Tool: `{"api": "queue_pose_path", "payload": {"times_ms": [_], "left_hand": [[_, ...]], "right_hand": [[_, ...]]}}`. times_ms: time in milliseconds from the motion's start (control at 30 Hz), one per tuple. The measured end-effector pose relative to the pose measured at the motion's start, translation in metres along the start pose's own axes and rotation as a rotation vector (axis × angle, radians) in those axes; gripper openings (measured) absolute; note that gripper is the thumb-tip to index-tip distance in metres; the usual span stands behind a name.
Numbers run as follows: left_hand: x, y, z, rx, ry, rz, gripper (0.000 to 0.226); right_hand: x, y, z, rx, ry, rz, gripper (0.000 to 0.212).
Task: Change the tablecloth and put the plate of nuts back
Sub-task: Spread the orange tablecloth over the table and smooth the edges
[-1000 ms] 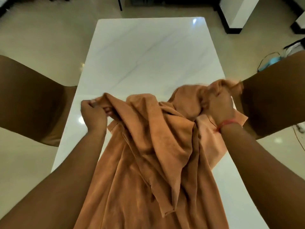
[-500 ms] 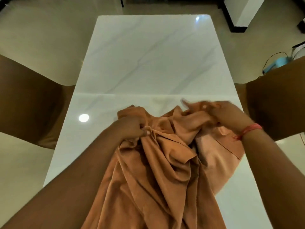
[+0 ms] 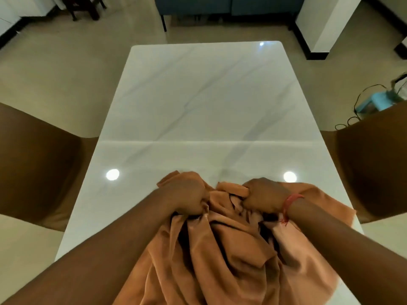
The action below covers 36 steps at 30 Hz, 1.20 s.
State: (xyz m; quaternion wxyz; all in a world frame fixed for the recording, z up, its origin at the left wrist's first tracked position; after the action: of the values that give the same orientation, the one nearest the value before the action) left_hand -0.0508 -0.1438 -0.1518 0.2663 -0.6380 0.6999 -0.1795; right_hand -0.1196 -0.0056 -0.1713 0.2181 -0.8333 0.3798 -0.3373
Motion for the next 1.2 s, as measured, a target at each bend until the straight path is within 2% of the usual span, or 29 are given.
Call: {"api": "queue_pose_path", "payload": {"times_ms": [67,100,133,200,233,267,300,333,367,400,433,500,567,633,733,767,833,900,967,1000,1100,1200], "left_hand": [[0.009,0.003,-0.029,-0.005,-0.19,-0.021,0.022],[0.02,0.01,-0.05,-0.044,-0.254,-0.056,0.02],[0.036,0.019,-0.078,-0.153,-0.274,-0.102,0.018],[0.082,0.022,-0.152,-0.55,-0.358,-0.262,0.021],[0.112,0.015,-0.182,-0.769,-0.456,-0.359,0.023],[0.141,0.009,-0.201,-0.924,-0.548,-0.438,0.031],[0.167,0.007,-0.204,-0.965,-0.638,-0.517,0.05],[0.188,0.01,-0.194,-0.91,-0.688,-0.607,0.075],[0.199,0.013,-0.179,-0.843,-0.68,-0.671,0.091],[0.202,0.013,-0.165,-0.824,-0.666,-0.668,0.093],[0.201,0.01,-0.15,-0.844,-0.683,-0.615,0.084],[0.195,-0.01,-0.111,-0.909,-0.753,-0.544,0.052],[0.197,-0.03,-0.064,-0.878,-0.671,-0.632,0.043],[0.199,-0.039,-0.019,-0.786,-0.6,-0.71,0.047],[0.202,-0.038,0.029,-0.607,-0.643,-0.79,0.049],[0.201,-0.038,0.037,-0.564,-0.635,-0.777,0.045],[0.197,-0.038,0.038,-0.577,-0.619,-0.674,0.026],[0.198,-0.049,0.028,-0.669,-0.596,-0.665,0.026],[0.209,-0.067,0.02,-0.797,-0.634,-0.773,0.028],[0.213,-0.073,0.016,-0.851,-0.658,-0.821,0.025],[0.218,-0.083,0.009,-0.978,-0.827,-0.888,0.015],[0.212,-0.082,0.003,-1.029,-0.993,-0.886,0.029]], "right_hand": [[0.008,-0.001,-0.017,0.108,0.021,-0.047,0.026],[0.015,0.006,-0.037,0.111,0.024,-0.088,0.028],[0.02,0.016,-0.067,0.035,0.052,-0.104,0.027],[0.012,0.04,-0.165,-0.385,0.261,-0.04,0.021],[0.002,0.045,-0.211,-0.588,0.456,-0.002,0.031],[-0.009,0.051,-0.244,-0.726,0.64,0.012,0.054],[-0.017,0.056,-0.264,-0.791,0.688,0.043,0.081],[-0.02,0.062,-0.269,-0.789,0.558,0.102,0.097],[-0.017,0.068,-0.265,-0.752,0.344,0.125,0.101],[-0.014,0.075,-0.25,-0.706,0.166,0.099,0.098],[-0.01,0.08,-0.223,-0.644,0.085,0.054,0.094],[-0.015,0.085,-0.149,-0.496,0.083,0.003,0.086],[-0.02,0.08,-0.081,-0.388,-0.038,0.007,0.074],[-0.023,0.065,-0.047,-0.486,-0.182,0.01,0.062],[-0.022,0.042,-0.04,-0.675,-0.011,-0.028,0.027],[-0.023,0.038,-0.036,-0.661,0.018,-0.035,0.022],[-0.031,0.025,-0.039,-0.679,-0.039,-0.054,0.018],[-0.078,-0.005,-0.058,-0.853,0.061,0.128,0.022],[-0.145,-0.053,-0.068,-1.115,0.262,0.466,0.026],[-0.174,-0.073,-0.063,-1.178,0.389,0.623,0.028],[-0.216,-0.101,-0.036,-1.147,0.732,0.895,0.042],[-0.219,-0.117,-0.024,-1.165,0.676,0.984,0.039]]}}
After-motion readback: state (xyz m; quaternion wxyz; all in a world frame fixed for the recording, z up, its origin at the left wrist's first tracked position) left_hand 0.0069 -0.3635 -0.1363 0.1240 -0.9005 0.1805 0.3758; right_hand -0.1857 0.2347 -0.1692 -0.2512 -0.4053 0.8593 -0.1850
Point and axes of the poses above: each hand's wrist, its own y-axis towards the middle knuckle, its own z-axis out of the palm, x = y × z, the point moved 10 cm from there along y, towards the middle knuckle, and after that the axes turned 2 degrees about -z, right-handed, at the moved point
